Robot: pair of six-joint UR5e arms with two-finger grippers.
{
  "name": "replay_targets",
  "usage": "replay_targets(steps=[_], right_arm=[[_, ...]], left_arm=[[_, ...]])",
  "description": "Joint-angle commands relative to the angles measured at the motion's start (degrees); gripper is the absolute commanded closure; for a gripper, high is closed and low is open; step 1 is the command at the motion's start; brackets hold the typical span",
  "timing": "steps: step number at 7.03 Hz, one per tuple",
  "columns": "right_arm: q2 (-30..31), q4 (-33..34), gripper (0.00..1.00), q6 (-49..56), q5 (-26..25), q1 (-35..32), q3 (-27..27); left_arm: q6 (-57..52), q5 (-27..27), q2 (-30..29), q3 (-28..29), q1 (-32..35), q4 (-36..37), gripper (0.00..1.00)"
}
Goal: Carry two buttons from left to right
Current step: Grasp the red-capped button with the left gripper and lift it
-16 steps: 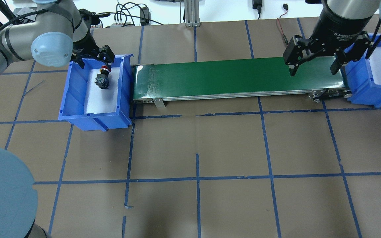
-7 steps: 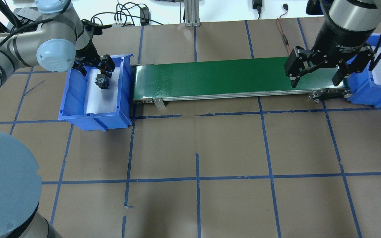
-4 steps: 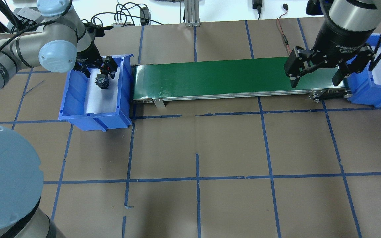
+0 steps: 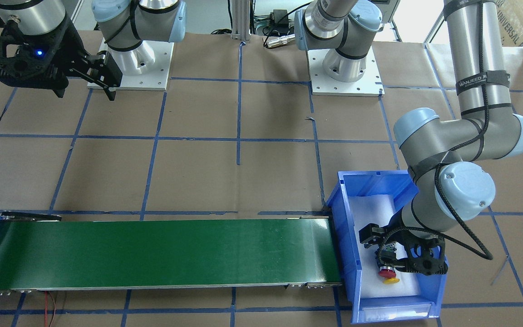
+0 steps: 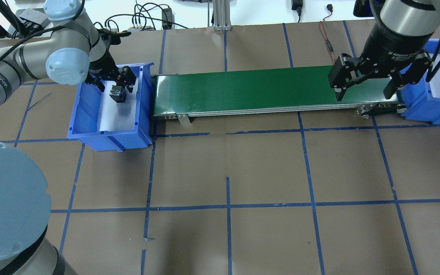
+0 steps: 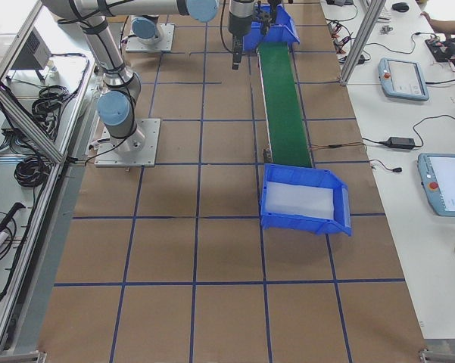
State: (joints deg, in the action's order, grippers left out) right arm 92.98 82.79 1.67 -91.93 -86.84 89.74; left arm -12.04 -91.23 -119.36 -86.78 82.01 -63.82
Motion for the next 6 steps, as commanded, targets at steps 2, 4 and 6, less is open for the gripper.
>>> replay_targets(steps=[2,4,6], right_arm=[[0.0,0.0,0.0,0.0,0.0,0.0,0.0],[0.0,0.0,0.0,0.0,0.1,0.0,0.0],[-0.1,0.0,0.0,0.0,0.0,0.0,0.0]], left_arm=[[0.2,0.0,-2.0,0.3,0.2,1.8,0.0],[0.2,0.0,-1.9,-0.1,0.1,1.9,0.04],[0.5,0.0,-1.8,-0.3,-0.6,1.9,0.61]])
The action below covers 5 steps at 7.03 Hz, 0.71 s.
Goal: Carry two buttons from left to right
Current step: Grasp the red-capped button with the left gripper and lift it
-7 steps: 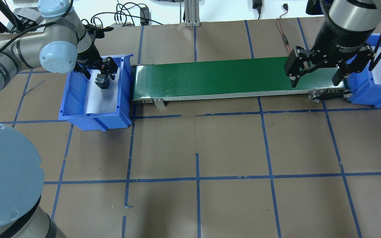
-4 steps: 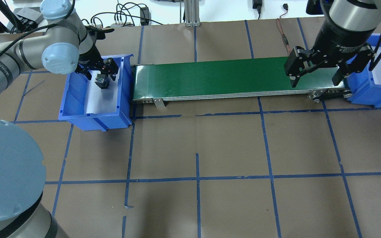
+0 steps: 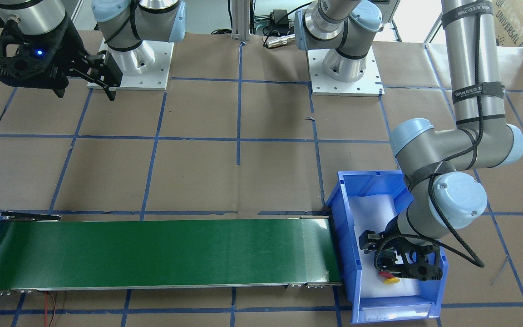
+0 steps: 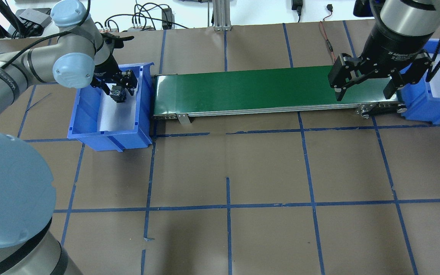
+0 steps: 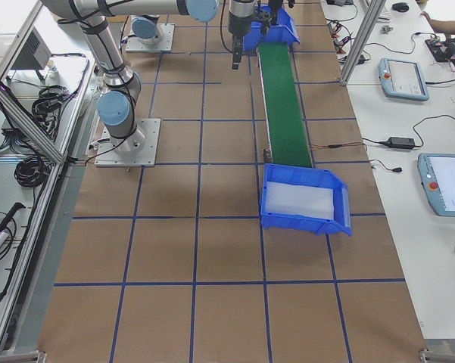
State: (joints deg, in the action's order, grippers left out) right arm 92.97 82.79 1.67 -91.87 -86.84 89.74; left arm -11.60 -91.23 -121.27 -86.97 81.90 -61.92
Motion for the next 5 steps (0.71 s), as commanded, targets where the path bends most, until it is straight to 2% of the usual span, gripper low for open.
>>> replay_targets(steps=[1,2,5], right_arm=[[-0.1,-0.1,0.0,0.0,0.0,0.0,0.0],[-0.1,-0.1,0.0,0.0,0.0,0.0,0.0],[-0.1,-0.1,0.0,0.1,-0.1,0.0,0.0]], left_arm=[[-0.4,0.2,0.4,0.0,-1.7,0.0,0.78],[-0.5,0.2,1.0,0.7,-1.9,0.0,0.82],[0.7,-0.3,5.6,0.5,-0.8,-2.7,0.82]])
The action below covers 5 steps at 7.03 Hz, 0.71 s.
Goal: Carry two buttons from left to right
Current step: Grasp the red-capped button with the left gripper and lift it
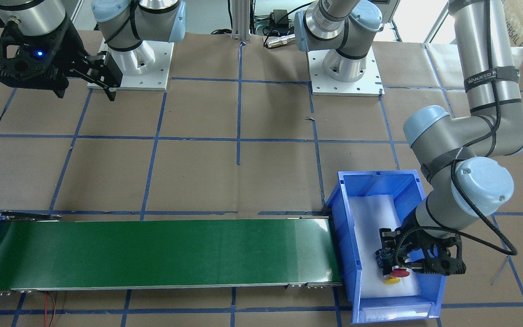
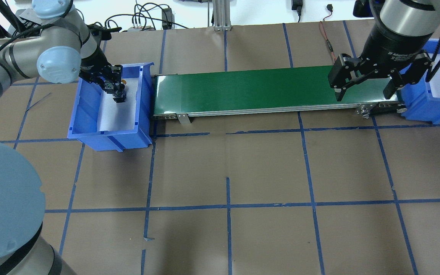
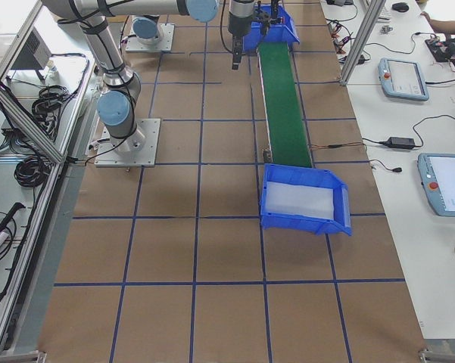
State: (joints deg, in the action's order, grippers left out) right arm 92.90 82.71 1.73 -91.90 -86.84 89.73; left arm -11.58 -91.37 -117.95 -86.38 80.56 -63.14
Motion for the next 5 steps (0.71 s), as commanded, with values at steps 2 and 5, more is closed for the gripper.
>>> replay_targets(steps=[2,5], right_arm=[[0.0,0.0,0.0,0.0,0.0,0.0,0.0],[0.0,0.0,0.0,0.0,0.1,0.0,0.0]], left_arm=[[2.6,-0.4,6.4,0.8,1.1,-6.4,0.82],[8.4,-0.5,10.4,0.8,6.6,-9.9,0.81]])
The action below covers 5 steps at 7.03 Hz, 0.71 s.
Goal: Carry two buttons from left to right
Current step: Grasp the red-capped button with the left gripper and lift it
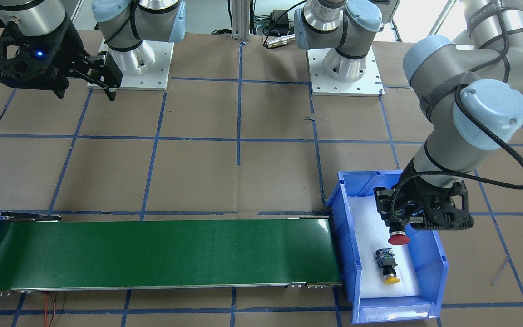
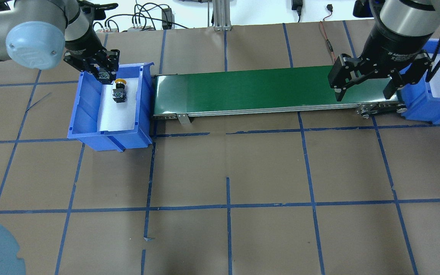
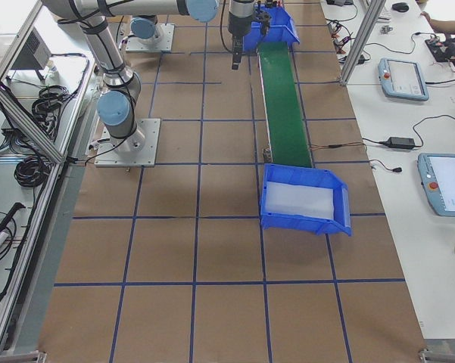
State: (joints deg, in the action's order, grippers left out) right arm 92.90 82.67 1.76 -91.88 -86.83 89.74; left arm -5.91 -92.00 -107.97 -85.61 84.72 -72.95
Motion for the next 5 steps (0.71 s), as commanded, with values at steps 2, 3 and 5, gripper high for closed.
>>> replay_targets(steps=[2,3,5], right_arm=[[0.0,0.0,0.0,0.0,-0.1,0.0,0.1],[0.0,0.0,0.0,0.0,0.0,0.0,0.1],[0.0,0.0,0.0,0.0,-0.1,0.0,0.2]], left_arm=[[4.4,0.0,-2.2,0.0,6.1,6.7,0.81],[5.3,0.1,-3.0,-0.8,7.5,8.0,0.81],[6.7,0.0,-8.1,0.0,10.5,12.8,0.78]])
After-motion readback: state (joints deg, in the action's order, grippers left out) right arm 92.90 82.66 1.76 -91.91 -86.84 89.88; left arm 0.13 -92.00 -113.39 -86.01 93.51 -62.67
